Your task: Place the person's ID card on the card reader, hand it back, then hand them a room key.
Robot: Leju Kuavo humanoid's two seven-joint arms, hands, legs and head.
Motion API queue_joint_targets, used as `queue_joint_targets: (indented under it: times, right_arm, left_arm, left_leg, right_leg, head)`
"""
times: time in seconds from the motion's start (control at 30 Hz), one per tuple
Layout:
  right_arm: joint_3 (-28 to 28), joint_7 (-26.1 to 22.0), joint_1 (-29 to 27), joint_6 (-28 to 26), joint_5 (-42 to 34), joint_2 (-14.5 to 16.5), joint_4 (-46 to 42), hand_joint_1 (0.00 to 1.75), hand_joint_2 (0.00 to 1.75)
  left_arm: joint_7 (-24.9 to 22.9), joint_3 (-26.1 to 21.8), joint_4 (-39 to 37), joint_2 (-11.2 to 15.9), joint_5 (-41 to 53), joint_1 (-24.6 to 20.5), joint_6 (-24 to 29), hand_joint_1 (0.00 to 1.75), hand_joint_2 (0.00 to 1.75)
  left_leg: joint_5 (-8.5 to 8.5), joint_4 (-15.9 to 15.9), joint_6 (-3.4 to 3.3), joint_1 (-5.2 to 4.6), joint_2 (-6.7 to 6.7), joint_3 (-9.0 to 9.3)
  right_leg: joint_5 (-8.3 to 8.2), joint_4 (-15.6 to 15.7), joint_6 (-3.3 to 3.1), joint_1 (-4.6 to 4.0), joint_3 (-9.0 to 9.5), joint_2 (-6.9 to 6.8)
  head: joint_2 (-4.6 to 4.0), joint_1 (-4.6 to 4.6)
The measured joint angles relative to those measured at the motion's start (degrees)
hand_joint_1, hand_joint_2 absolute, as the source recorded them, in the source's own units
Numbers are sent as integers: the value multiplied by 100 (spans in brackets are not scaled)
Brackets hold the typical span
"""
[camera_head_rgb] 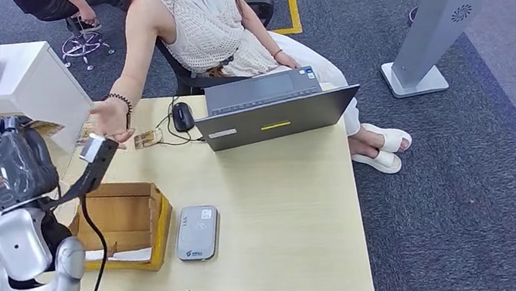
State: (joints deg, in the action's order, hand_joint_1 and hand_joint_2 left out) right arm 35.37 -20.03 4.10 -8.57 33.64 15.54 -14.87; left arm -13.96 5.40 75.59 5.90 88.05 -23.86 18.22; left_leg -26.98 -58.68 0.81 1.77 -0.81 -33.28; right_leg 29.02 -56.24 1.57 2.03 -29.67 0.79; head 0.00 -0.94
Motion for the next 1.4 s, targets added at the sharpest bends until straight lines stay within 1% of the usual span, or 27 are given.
queue_joint_targets:
  times: [0.1, 0.23, 0.43, 0.63, 0.7, 0.8, 0.87, 0.97, 1.07, 1.17, 1.23, 1.3, 1.33, 1.4]
  right_arm:
    - [-1, 34, 8, -6, 27, 0, 34, 0, 175]
    - [0, 58, 11, -8, 33, -1, 60, 0, 175]
    - [2, 58, 15, -7, 31, -2, 84, 0, 175]
    - [2, 50, 19, 1, 13, -2, 88, 0, 175]
    - [2, 34, 20, 7, 4, -2, 88, 0, 175]
    - [8, -29, 19, 18, -46, -2, 88, 0, 175]
    - [33, -99, 18, 17, -116, -2, 88, 0, 175]
    - [128, -225, 9, 13, -220, -2, 88, 0, 175]
    - [250, -372, -10, 13, -349, -4, 88, 0, 175]
    - [391, -481, -21, 21, -469, -11, 86, 0, 175]
    - [501, -567, -27, 34, -544, -15, 83, 0, 175]
    - [617, -664, -32, 58, -602, -17, 78, 0, 175]
    - [681, -713, -33, 79, -629, -19, 75, 0, 175]
    - [802, -793, -34, 113, -679, -21, 65, 0, 175]
  left_arm:
    - [-92, 2, -414, 229, 2, -510, -35, 175, 175]
    - [-90, 2, -905, 396, 2, -936, -30, 0, 175]
    - [-42, 2, -1310, 463, 2, -1181, 93, 0, 175]
    - [42, -4, -1463, 477, 2, -1200, 263, 0, 175]
    - [155, -23, -1465, 471, -11, -1168, 285, 0, 175]
    - [505, -75, -1351, 438, -209, -991, 333, 0, 175]
    - [882, -125, -1068, 397, -690, -695, 358, 0, 175]
    - [1572, -220, -322, 356, -1869, 77, 373, 0, 175]
    - [2325, -459, 491, 328, -3496, 986, 228, 0, 175]
    - [2997, -908, 1052, 300, -5011, 1719, -104, 0, 175]
    - [3498, -1417, 1359, 228, -5975, 2262, -613, 0, 175]
    - [3980, -2105, 1492, 63, -6629, 2717, -1346, 0, 175]
    - [4181, -2536, 1494, -60, -6773, 2867, -1787, 0, 175]
    - [4492, -3449, 1376, -318, -6757, 3013, -2628, 0, 175]
  left_leg:
    - [0, 0, 0, 0, 4, 0]
    - [0, 0, 0, -1, 6, -1]
    - [-1, 0, 0, -1, 9, -3]
    - [-1, 0, 0, -1, 9, -4]
    - [-1, 0, 0, -1, 10, -4]
    - [-1, 0, 0, -1, 10, -5]
    - [-3, 0, 1, -2, 16, -5]
    - [-13, 1, 1, -3, 33, -6]
    - [-24, 1, 5, -2, 49, -9]
    - [-27, 5, 6, -1, 52, -15]
    - [-31, 7, 8, -1, 64, -10]
    - [-32, 7, 7, -1, 69, -13]
    - [-32, 7, 7, 0, 67, -16]
    - [-32, 7, 7, 0, 64, -19]
  right_leg:
    - [-1, -1, -1, 0, -3, 6]
    - [-1, -1, -1, 1, -6, 9]
    - [-1, -1, -1, 1, -9, 11]
    - [-1, -1, -1, 1, -9, 11]
    - [-1, -1, -1, 1, -8, 11]
    - [0, -1, -1, 1, -8, 12]
    - [0, -1, -1, 1, -9, 18]
    - [2, 0, -1, 2, -14, 37]
    - [8, 1, 3, 1, -24, 50]
    - [14, -1, 4, 1, -26, 50]
    - [15, -1, 2, 1, -30, 60]
    - [17, -1, 2, 0, -36, 64]
    - [18, -1, 2, 0, -37, 62]
    - [18, -1, 2, 0, -37, 59]
  head:
    - [0, 0]
    - [0, 1]
    - [0, 1]
    - [0, 1]
    - [0, 1]
    - [0, 1]
    - [0, 1]
    - [0, 1]
    - [0, 1]
    - [0, 2]
    - [0, -4]
    - [0, -5]
    - [0, -5]
    - [0, -5]
